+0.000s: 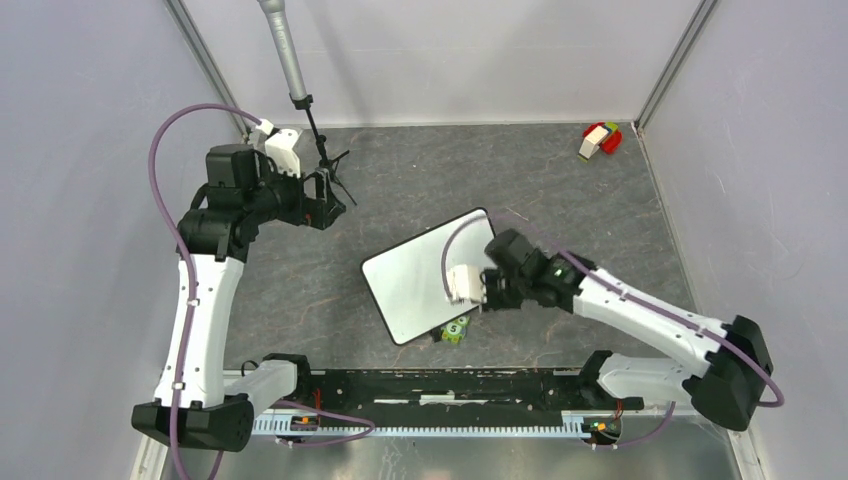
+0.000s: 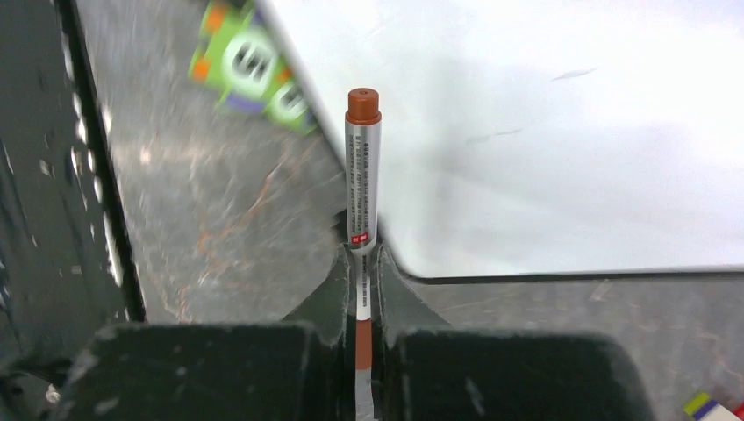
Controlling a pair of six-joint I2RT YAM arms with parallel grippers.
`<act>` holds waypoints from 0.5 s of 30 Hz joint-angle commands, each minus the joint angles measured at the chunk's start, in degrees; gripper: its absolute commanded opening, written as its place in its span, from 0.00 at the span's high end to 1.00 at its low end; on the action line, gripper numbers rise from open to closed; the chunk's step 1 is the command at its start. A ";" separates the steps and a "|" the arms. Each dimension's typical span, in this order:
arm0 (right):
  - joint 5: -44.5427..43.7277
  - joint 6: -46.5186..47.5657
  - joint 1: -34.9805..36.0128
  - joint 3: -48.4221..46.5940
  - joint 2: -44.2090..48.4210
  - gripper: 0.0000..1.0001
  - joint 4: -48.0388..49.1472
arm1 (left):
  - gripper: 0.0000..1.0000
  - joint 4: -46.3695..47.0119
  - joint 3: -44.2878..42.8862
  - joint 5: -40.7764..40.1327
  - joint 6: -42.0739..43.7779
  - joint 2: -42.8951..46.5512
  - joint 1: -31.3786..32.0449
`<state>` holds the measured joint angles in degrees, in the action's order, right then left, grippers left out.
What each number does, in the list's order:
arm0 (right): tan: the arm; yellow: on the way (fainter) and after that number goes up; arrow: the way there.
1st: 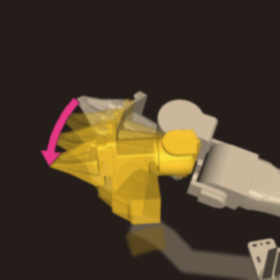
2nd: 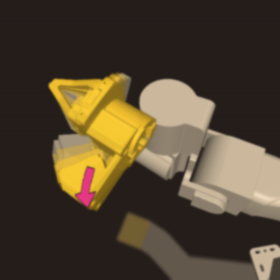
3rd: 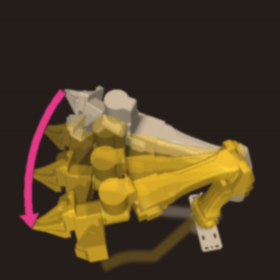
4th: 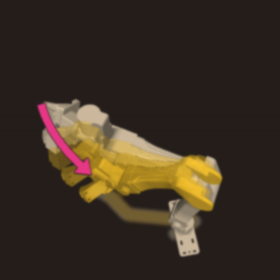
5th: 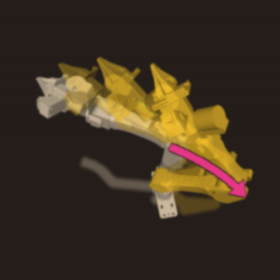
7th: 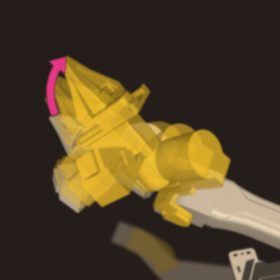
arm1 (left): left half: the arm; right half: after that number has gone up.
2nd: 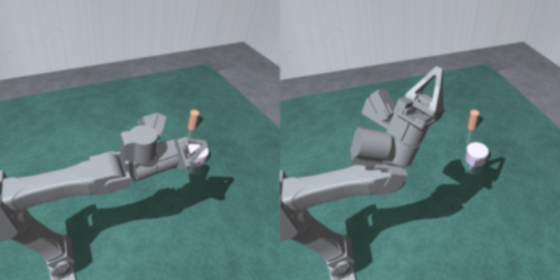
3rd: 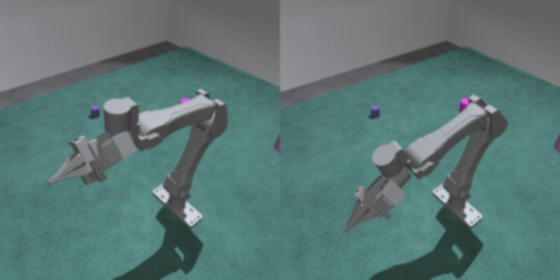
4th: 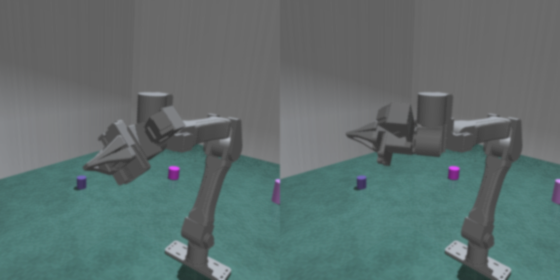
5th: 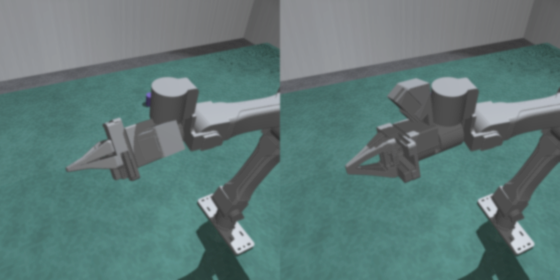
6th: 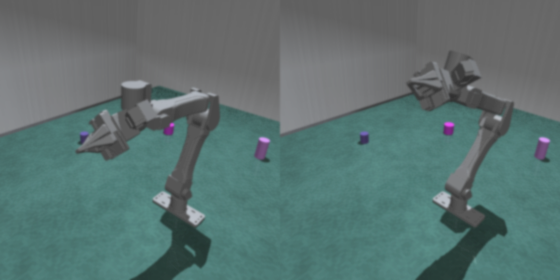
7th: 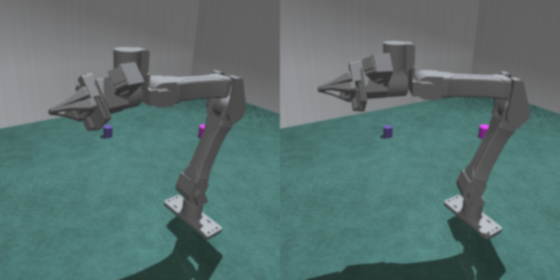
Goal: Write a sentence on the whiteboard
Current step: Open the whiteboard marker at the center of the board.
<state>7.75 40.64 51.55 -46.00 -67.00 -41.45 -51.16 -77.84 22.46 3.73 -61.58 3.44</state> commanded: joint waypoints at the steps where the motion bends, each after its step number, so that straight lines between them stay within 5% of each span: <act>1: 8.62 -6.57 -6.40 -15.10 2.93 1.00 1.86 | 0.00 -1.16 -5.40 8.89 0.10 -0.88 -0.26; 8: 17.15 -25.09 -18.17 -29.83 1.38 1.00 11.92 | 0.00 -0.15 -10.87 13.69 -1.50 -5.06 -0.17; 15: 8.55 -51.61 -19.59 -34.22 -1.83 1.00 22.29 | 0.00 7.98 -9.43 17.66 -3.95 -6.17 1.49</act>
<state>20.29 8.08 32.56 -76.49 -66.59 -26.20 -50.61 -88.12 35.75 3.62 -68.60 3.79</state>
